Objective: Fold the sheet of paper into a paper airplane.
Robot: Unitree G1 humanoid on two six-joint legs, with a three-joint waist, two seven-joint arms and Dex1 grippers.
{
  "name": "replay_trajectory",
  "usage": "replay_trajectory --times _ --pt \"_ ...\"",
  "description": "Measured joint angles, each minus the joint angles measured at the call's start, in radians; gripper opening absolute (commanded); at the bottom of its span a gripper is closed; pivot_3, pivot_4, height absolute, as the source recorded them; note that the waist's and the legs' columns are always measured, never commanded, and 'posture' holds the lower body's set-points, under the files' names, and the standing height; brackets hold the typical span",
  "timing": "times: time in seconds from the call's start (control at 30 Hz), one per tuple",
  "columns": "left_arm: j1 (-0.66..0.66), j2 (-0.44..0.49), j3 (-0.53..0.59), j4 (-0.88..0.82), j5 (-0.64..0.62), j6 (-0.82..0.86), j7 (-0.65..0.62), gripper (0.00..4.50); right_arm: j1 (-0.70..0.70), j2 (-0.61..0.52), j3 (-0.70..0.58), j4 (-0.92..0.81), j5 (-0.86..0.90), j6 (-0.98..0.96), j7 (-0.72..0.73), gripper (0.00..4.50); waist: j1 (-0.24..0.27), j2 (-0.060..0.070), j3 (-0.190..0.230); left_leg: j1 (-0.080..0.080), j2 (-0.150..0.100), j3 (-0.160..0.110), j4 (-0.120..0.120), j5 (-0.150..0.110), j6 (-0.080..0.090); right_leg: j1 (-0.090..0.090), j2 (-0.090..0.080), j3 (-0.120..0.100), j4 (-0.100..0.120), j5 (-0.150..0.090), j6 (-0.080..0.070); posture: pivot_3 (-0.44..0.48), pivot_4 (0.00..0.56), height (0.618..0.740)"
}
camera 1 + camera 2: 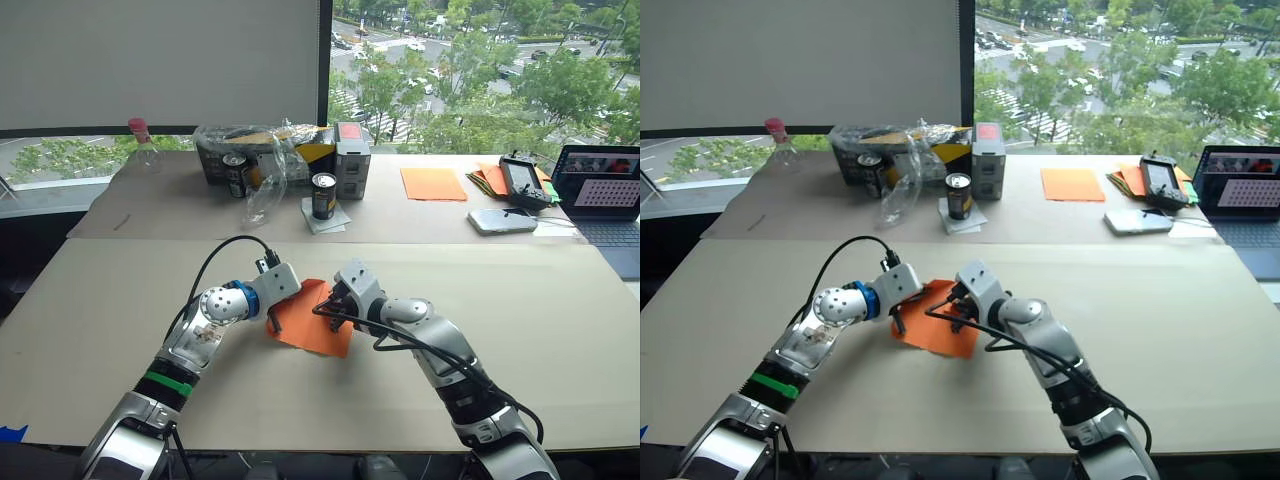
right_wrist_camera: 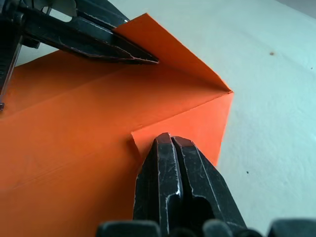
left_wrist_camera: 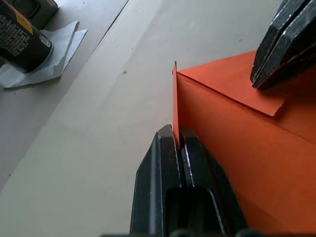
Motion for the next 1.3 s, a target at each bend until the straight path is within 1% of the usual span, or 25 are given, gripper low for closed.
replay_trajectory --times 0.17,0.6,0.63,0.67,0.73,0.83,0.87,1.07,1.2,1.3 --pt "0.022 -0.003 0.013 -0.022 -0.017 0.026 -0.027 2.57 0.004 0.004 0.001 0.009 -0.001 -0.013 0.003 0.00 -0.002 0.000 0.000 0.001 0.000 0.000 0.000 0.000 0.000 0.000 0.000 0.000 0.001 0.000 0.000 0.000 0.150 0.732" --pt "0.023 -0.045 0.057 -0.050 -0.017 0.001 0.018 2.57 0.011 0.007 0.005 0.014 -0.002 -0.034 0.002 0.00 0.000 0.000 0.000 0.001 0.000 0.000 0.001 0.000 0.000 0.001 0.000 0.000 0.002 0.000 0.000 0.000 0.150 0.732" --pt "0.024 -0.047 0.057 -0.055 -0.017 0.000 0.018 2.03 0.011 0.008 0.005 0.014 -0.003 -0.034 0.002 0.00 0.000 0.000 0.000 0.001 0.000 0.000 0.001 0.000 0.000 0.001 0.000 0.000 0.002 0.000 0.000 0.000 0.150 0.732" --pt "0.026 -0.048 0.057 -0.058 -0.017 -0.001 0.016 1.83 0.011 0.008 0.006 0.014 -0.003 -0.035 0.001 0.00 0.000 0.000 0.000 0.001 0.000 0.000 0.001 0.000 0.000 0.001 0.000 0.000 0.002 0.000 0.000 0.000 0.150 0.732" --pt "0.033 -0.050 0.056 -0.061 -0.018 -0.001 0.007 1.09 0.011 0.008 0.006 0.015 -0.003 -0.035 0.001 0.00 0.000 0.000 0.000 0.001 0.000 0.000 0.001 0.000 0.000 0.001 0.000 0.000 0.002 0.000 0.000 0.000 0.150 0.732" --pt "0.054 -0.050 0.051 -0.063 -0.017 0.000 -0.006 0.10 0.011 0.008 0.006 0.014 -0.004 -0.035 0.001 0.00 0.000 0.000 0.000 0.001 0.000 0.000 0.001 0.000 0.000 0.001 0.000 0.000 0.002 0.000 0.000 0.000 0.150 0.732" --pt "0.059 -0.050 0.049 -0.063 -0.017 0.000 -0.010 0.05 0.011 0.007 0.006 0.014 -0.004 -0.035 0.001 0.00 0.000 0.000 0.000 0.001 0.000 0.000 0.001 0.000 0.000 0.001 0.000 0.000 0.002 0.000 0.000 0.000 0.150 0.732" --pt "0.064 -0.048 0.040 -0.090 -0.004 -0.001 -0.023 0.05 0.010 -0.003 0.005 0.010 -0.009 -0.033 -0.007 0.00 0.001 0.000 0.000 0.001 0.000 0.000 0.001 0.000 0.000 0.001 0.000 0.000 0.002 0.000 0.000 0.000 0.150 0.732" --pt "0.077 -0.023 -0.021 -0.096 0.064 -0.004 -0.027 0.05 0.010 -0.009 -0.004 -0.006 -0.008 -0.020 -0.020 0.00 0.001 0.000 0.000 0.001 0.000 0.000 0.001 0.000 0.000 0.001 0.000 0.000 0.002 0.000 0.000 0.000 0.150 0.732" --pt "0.080 -0.023 -0.041 -0.093 0.092 -0.005 -0.024 0.05 0.006 -0.007 -0.016 -0.015 -0.007 -0.018 -0.030 0.00 0.001 0.000 0.000 0.001 0.000 0.000 0.001 0.000 0.000 0.001 0.000 0.000 0.002 0.000 0.000 0.000 0.150 0.732"
